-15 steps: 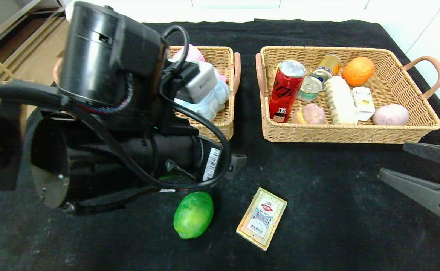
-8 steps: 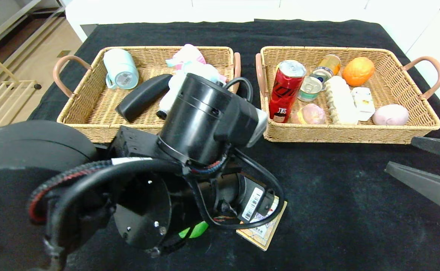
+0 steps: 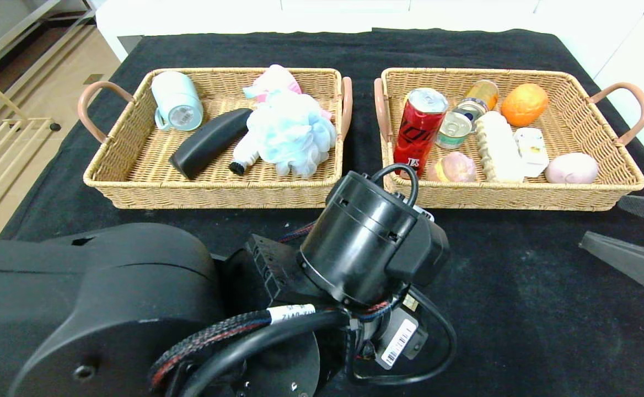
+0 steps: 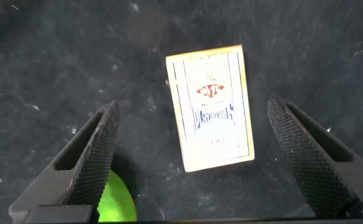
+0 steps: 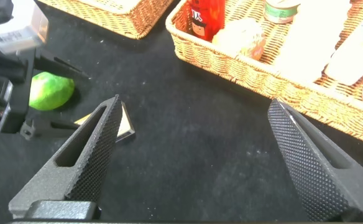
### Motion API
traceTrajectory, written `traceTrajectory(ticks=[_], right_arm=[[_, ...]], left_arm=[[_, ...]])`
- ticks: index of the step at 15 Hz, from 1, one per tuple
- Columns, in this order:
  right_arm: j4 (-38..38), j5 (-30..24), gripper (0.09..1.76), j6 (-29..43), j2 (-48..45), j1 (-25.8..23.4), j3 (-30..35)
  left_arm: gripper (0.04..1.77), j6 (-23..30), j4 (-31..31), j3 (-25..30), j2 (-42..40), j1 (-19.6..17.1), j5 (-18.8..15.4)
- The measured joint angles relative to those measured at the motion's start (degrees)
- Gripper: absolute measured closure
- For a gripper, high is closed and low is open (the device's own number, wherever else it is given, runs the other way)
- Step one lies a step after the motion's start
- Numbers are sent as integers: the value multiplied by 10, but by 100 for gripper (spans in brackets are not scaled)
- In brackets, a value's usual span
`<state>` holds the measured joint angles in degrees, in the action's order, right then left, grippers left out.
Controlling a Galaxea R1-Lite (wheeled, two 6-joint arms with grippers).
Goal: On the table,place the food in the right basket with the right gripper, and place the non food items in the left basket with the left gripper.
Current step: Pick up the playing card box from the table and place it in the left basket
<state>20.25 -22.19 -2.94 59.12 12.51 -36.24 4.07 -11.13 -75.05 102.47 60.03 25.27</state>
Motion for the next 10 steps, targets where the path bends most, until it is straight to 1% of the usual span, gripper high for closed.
traceTrajectory(ticks=[5,10], right_arm=[[0,0,14,0,-2,2,0],[0,0,14,0,-7,4,1]], left_arm=[[9,2,7,5,24,9,3],[9,4,8,-3,48,6,10]])
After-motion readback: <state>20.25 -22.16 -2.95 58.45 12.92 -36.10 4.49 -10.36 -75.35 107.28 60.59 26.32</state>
